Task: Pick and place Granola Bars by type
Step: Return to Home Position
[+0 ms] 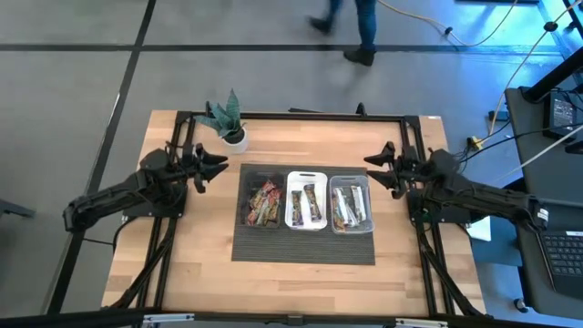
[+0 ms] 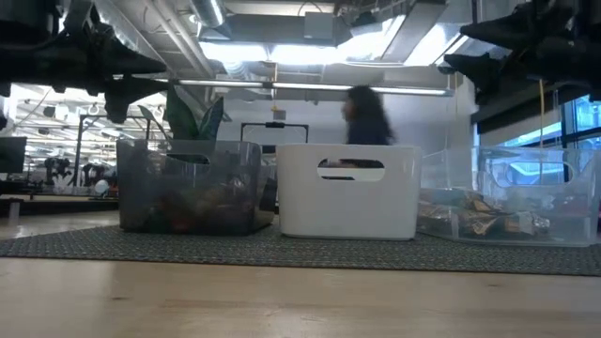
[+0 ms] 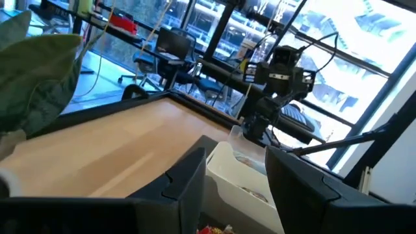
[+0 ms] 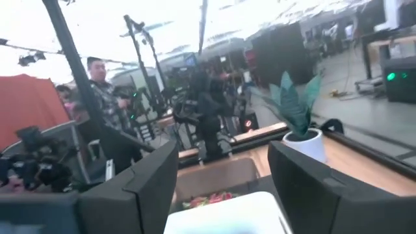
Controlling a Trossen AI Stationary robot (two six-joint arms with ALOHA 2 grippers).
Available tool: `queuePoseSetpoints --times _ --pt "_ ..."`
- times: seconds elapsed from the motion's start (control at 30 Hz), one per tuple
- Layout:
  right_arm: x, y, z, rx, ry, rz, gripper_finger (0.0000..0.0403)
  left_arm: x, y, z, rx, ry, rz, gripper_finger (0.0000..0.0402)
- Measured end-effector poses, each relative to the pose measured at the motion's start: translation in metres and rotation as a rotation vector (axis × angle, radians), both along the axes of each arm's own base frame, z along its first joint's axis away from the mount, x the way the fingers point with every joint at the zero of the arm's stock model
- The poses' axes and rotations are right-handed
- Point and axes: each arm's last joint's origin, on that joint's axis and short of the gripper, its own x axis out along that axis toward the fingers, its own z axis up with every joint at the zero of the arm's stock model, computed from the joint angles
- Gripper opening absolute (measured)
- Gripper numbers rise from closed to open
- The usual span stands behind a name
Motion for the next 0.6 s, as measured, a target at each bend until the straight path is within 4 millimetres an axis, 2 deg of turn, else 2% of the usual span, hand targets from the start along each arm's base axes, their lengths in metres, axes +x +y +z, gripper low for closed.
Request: queuePoseSetpoints --times 0.27,0.6 --pt "0.000 0.000 -0.021 0.011 0.008 -0.033 0.0241 0.000 0.001 -0.017 -0.031 0.004 0.026 0.0153" --pt "-0.001 0.000 -0.029 -0.022 0.004 -0.040 0.0241 0.001 0.002 -0.019 -0.023 -0.014 0.046 0.0153"
